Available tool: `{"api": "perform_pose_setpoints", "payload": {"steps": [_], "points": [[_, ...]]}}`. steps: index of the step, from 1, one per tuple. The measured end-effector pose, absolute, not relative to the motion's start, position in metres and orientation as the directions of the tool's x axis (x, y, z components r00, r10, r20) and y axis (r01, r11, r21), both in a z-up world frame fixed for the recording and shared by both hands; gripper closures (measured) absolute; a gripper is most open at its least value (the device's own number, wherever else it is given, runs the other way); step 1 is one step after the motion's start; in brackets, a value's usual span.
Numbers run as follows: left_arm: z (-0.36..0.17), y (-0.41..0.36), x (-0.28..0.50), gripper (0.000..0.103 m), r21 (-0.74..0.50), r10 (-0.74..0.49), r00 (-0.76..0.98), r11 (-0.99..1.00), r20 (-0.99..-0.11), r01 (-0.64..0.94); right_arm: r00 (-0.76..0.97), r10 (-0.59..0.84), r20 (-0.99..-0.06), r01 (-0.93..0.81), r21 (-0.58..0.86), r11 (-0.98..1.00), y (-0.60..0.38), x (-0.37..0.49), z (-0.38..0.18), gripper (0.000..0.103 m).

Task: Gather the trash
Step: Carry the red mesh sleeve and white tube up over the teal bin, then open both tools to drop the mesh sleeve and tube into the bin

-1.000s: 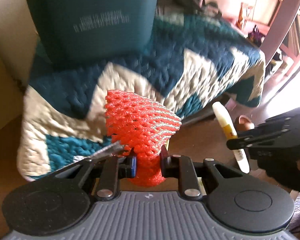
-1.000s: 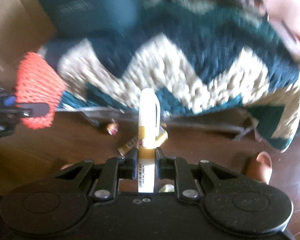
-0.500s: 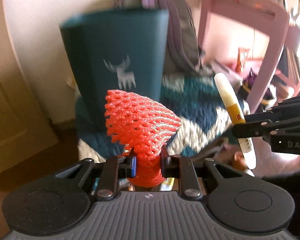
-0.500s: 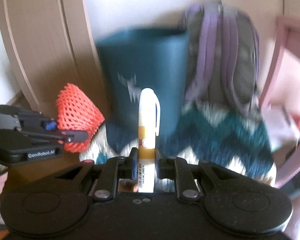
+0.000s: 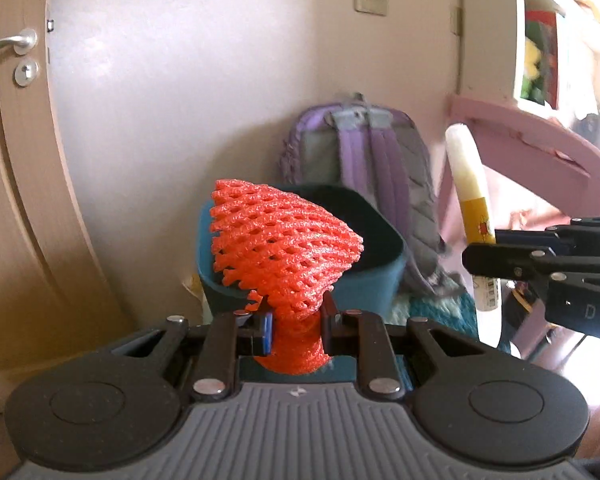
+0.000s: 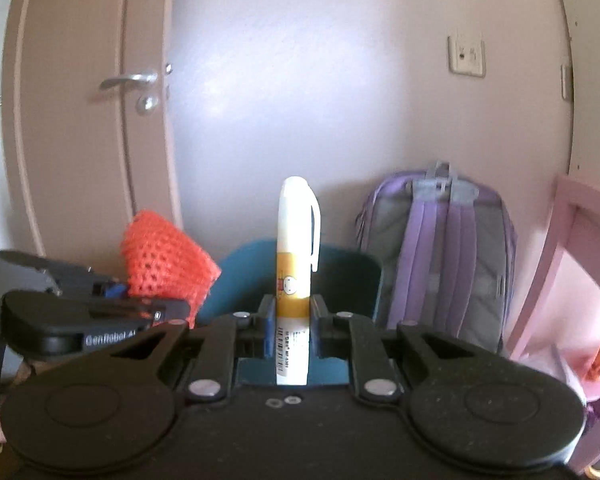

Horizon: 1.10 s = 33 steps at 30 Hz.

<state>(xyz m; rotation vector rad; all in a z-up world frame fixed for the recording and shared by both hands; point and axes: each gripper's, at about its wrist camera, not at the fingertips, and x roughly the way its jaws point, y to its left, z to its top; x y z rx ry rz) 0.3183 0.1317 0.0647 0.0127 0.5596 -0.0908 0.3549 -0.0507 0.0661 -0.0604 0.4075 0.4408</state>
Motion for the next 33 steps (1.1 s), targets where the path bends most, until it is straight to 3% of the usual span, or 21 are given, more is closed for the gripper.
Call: {"api": "perform_pose_setpoints", "payload": {"steps": [9,17,33], "points": [[0.074,0.145,0.397,0.082,-0.023,-0.042,0.821,0.999,-0.569,0.035,0.834,0.37,-0.409,-0.395,0.025,0.918,-0.032,0.419,0.053,0.087],[0.043,0.153,0.455,0.082,-0.093,-0.067,0.745,0.996,-0.663,0.006,0.79,0.341,-0.51,-0.396,0.0,0.918,-0.018,0.453,0.013,0.087],[-0.016,0.141,0.512,0.08,-0.042,-0.041,0.588,0.999,-0.808,0.012,0.714,0.318,-0.624,-0.421,-0.019,0.907,-0.007,0.463,-0.024,0.084]]}}
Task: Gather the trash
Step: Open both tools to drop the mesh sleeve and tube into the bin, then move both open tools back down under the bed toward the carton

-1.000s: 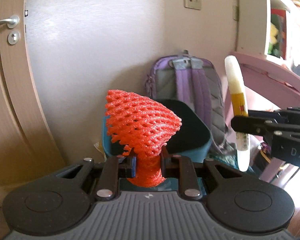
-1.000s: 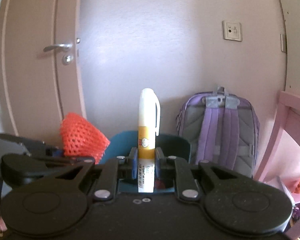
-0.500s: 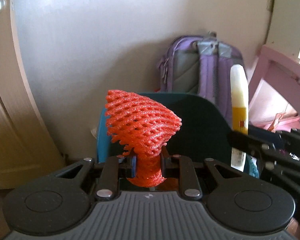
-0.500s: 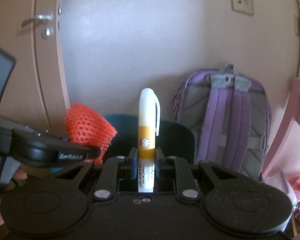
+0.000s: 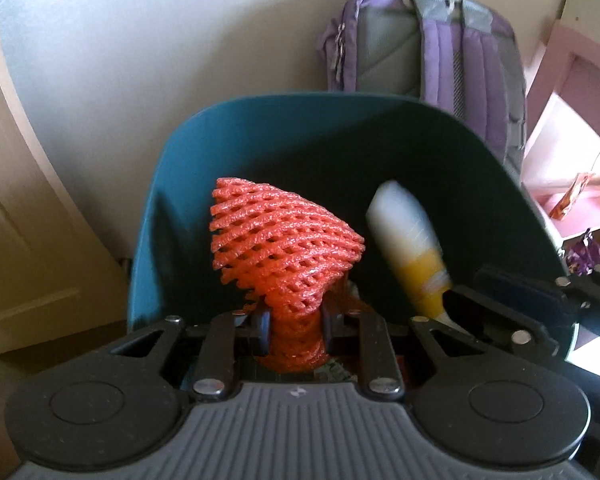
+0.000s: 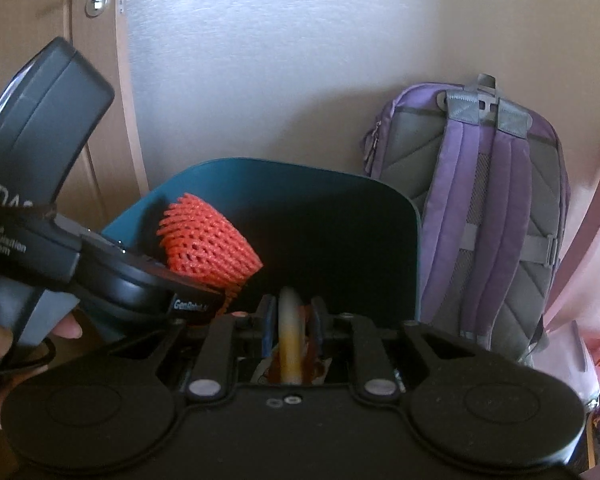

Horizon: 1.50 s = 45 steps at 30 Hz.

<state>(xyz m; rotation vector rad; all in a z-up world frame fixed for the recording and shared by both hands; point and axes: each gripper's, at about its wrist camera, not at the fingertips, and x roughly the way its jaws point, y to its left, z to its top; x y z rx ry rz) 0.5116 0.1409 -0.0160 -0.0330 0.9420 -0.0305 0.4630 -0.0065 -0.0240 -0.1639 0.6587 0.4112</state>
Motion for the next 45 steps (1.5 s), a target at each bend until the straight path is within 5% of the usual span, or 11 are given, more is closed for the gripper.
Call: {"api": "perform_pose_setpoints", "payload": {"steps": [12,14,32,45], "points": [[-0.003,0.127,0.493,0.041,-0.023,-0.043,0.623,0.999,-0.781,0.041,0.736,0.315,-0.6,-0.369,0.034,0.929,-0.034,0.446,0.003,0.062],[0.004,0.126,0.486,0.024,-0.01,-0.025,0.636,1.0,-0.771,0.027,0.741,0.32,-0.59,-0.372,0.035,0.927,-0.036,0.437,0.011,0.061],[0.065,0.125,0.382,0.024,-0.045,-0.059,0.71,0.998,-0.701,0.039,0.76,0.365,-0.537,-0.404,0.049,0.914,-0.057,0.345,0.06,0.049],[0.05,0.122,0.292,0.022,-0.072,-0.136,0.742,0.99,-0.657,0.118,0.704,0.398,-0.588,-0.424,0.102,0.9,-0.085,0.284,0.018,0.044]]}}
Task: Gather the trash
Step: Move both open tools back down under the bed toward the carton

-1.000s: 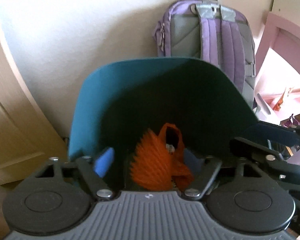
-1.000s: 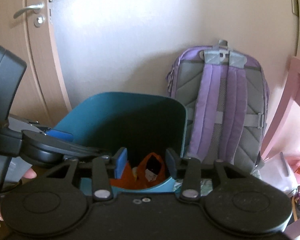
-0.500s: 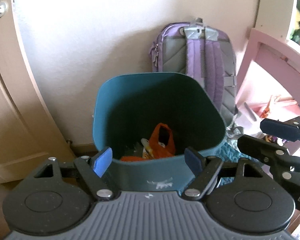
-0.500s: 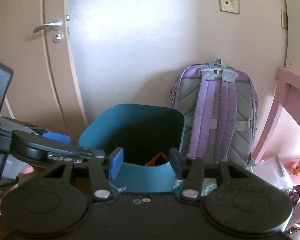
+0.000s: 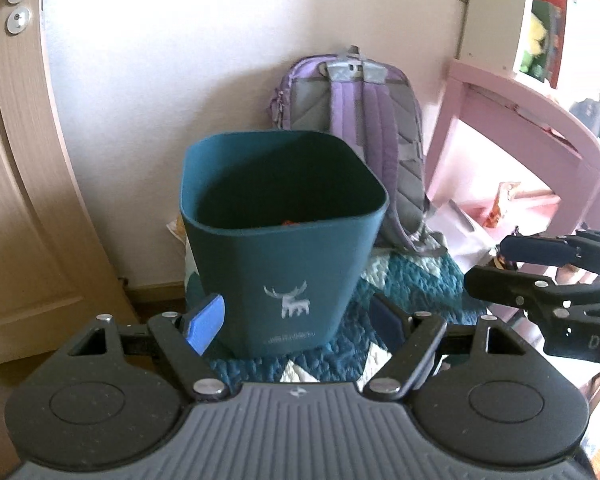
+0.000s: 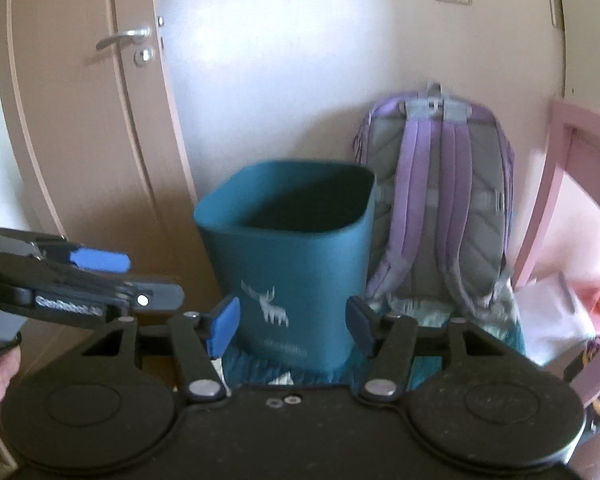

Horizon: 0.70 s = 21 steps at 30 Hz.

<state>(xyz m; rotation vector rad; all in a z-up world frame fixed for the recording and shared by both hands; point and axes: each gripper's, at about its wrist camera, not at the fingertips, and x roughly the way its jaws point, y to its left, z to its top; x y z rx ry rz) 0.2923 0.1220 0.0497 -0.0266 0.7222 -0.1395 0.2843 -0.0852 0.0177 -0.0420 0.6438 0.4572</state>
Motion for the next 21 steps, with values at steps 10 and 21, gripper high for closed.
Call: {"api": "perform_pose_setpoints", "payload": {"steps": [10,21], "points": [[-0.026,0.134,0.266,0.0,-0.149,-0.215,0.718,0.977,-0.662,0.156,0.627,0.338,-0.702,-0.342,0.142,0.929,-0.117,0.275,-0.093,0.044],[-0.18,0.134,0.301,0.0,-0.165,-0.253,0.559,0.965,-0.79,0.204,0.486,0.22,-0.846,-0.239,0.114,0.964,-0.139,0.3,-0.252,0.044]]}}
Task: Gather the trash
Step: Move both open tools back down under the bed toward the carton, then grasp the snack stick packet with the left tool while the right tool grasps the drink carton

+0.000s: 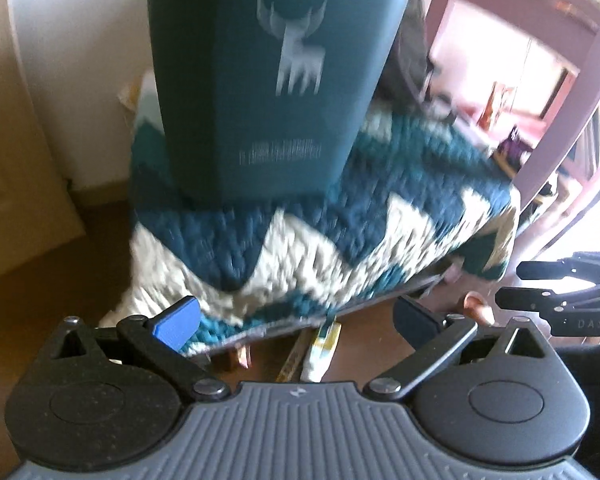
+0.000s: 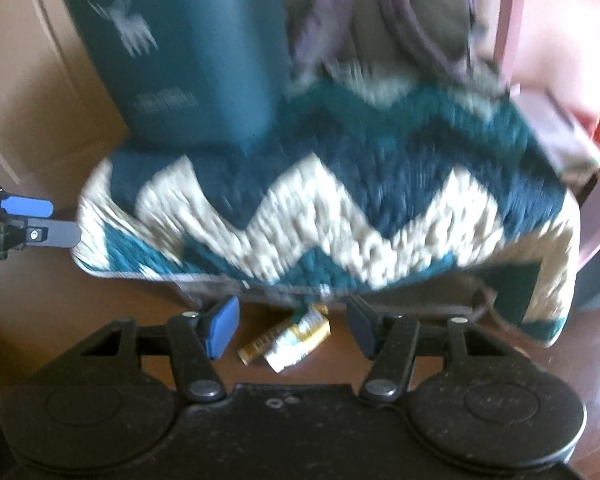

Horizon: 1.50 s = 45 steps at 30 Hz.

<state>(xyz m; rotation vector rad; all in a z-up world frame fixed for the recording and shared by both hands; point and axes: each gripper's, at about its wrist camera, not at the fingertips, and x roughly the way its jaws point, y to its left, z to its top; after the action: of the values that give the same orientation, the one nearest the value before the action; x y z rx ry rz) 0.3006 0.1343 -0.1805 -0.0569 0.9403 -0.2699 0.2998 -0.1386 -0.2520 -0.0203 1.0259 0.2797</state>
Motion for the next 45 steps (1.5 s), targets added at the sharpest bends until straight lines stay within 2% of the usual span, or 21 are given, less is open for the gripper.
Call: {"api": "perform_pose_setpoints", "payload": {"steps": [4,9,15,19,24,33,37,41,45], "points": [[-0.245,0.13,0.314,0.0,-0.165,-0.258,0.504,0.961,-0.824,0.222,0.425,0.199,-0.883,-0.226,0.109,0.968,-0.132,0.314,-0.308,0.044],[-0.319,0.114,0.324,0.0,-0.081,-0.21,0.475,0.957,-0.854,0.278,0.367,0.203,-0.908,-0.212,0.131,0.968,-0.119,0.333,-0.367,0.044],[-0.401,0.099,0.339,0.0,-0.061,-0.193,0.421,0.95,-0.886,0.307,0.303,0.197,-0.932,-0.116,0.169,0.979,-0.106,0.364,-0.438,0.044],[-0.45,0.091,0.349,0.0,-0.076,-0.194,0.365,0.947,-0.91,0.313,0.255,0.157,-0.954,-0.042,0.151,0.988,-0.099,0.382,-0.485,0.044],[-0.51,0.082,0.356,0.0,-0.038,-0.146,0.311,0.944,-0.939,0.329,0.233,0.13,-0.964,0.015,0.137,0.99,-0.09,0.396,-0.529,0.044],[-0.569,0.077,0.356,0.001,0.0,-0.106,0.275,0.933,-0.955,0.361,0.194,0.093,-0.977,0.138,0.121,0.983,-0.074,0.407,-0.578,0.044],[-0.575,0.074,0.36,0.005,0.01,-0.11,0.283,0.921,-0.953,0.39,0.166,0.055,-0.985,0.179,0.085,0.98,-0.07,0.413,-0.59,0.044],[-0.584,0.063,0.364,0.017,0.015,-0.117,0.274,0.899,-0.955,0.437,0.16,0.061,-0.985,0.175,0.089,0.981,-0.074,0.418,-0.596,0.044],[-0.592,0.053,0.367,0.017,0.025,-0.11,0.267,0.89,-0.957,0.456,0.136,0.072,-0.988,0.183,0.097,0.978,-0.088,0.421,-0.596,0.045]]}}
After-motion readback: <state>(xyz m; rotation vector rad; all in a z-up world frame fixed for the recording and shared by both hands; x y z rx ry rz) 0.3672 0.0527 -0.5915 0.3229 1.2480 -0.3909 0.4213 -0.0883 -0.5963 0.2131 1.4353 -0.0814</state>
